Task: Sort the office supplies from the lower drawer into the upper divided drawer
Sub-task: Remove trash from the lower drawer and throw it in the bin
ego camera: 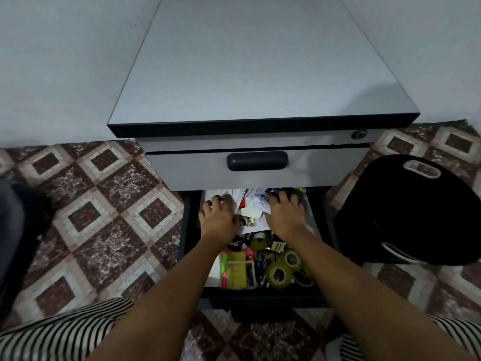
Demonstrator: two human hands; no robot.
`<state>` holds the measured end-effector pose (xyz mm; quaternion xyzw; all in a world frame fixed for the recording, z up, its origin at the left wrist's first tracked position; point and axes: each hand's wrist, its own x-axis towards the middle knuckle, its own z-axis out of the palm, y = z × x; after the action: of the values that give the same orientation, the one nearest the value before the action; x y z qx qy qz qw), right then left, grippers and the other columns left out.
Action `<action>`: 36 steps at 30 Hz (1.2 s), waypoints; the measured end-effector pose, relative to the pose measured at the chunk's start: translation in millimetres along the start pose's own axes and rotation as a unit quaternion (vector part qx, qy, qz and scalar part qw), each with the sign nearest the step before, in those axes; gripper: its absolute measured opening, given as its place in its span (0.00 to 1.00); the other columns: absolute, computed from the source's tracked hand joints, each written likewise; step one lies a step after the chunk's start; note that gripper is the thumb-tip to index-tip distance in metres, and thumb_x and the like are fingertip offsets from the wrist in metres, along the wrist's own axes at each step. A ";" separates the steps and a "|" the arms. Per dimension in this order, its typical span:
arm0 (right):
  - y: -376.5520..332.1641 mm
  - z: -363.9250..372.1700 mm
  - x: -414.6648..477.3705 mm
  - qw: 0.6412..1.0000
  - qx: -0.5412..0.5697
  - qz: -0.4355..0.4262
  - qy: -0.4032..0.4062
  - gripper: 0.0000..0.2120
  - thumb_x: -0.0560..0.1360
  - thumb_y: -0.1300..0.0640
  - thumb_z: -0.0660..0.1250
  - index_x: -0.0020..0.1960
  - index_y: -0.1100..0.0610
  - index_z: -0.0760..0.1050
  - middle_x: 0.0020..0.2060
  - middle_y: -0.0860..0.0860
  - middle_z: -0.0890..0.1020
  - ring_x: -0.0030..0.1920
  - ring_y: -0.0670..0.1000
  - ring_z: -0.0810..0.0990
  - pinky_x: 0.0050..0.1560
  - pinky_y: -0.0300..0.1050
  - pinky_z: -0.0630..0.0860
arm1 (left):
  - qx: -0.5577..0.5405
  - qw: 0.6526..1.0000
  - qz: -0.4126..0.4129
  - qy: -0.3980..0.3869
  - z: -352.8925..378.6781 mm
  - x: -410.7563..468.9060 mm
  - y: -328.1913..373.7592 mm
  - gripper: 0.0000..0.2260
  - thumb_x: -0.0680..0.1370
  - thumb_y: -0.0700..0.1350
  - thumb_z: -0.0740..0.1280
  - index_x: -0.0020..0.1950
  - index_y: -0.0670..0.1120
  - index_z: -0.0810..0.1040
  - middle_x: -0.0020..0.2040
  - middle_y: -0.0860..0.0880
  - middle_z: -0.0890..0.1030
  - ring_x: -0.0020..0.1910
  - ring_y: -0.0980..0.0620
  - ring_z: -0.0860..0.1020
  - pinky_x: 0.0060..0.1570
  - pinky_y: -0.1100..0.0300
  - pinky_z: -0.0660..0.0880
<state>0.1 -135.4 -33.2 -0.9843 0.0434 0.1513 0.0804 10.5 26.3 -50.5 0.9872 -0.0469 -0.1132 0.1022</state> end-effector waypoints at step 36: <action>-4.2 6.1 -26.9 0.991 0.111 0.057 -0.046 0.43 0.72 0.37 0.65 0.77 0.54 0.50 0.76 0.52 0.52 0.75 0.58 0.49 0.71 0.60 0.51 | -0.320 0.925 -0.192 -0.073 3.7 -12.2 -11.2 0.35 0.75 0.60 0.64 0.74 0.43 0.57 0.71 0.36 0.59 0.70 0.35 0.60 0.68 0.43 0.63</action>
<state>-26.8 -128.6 -30.2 -0.9573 0.1122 0.1949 0.1819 -1.5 37.9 -53.8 0.8810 0.1745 -0.2119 0.3853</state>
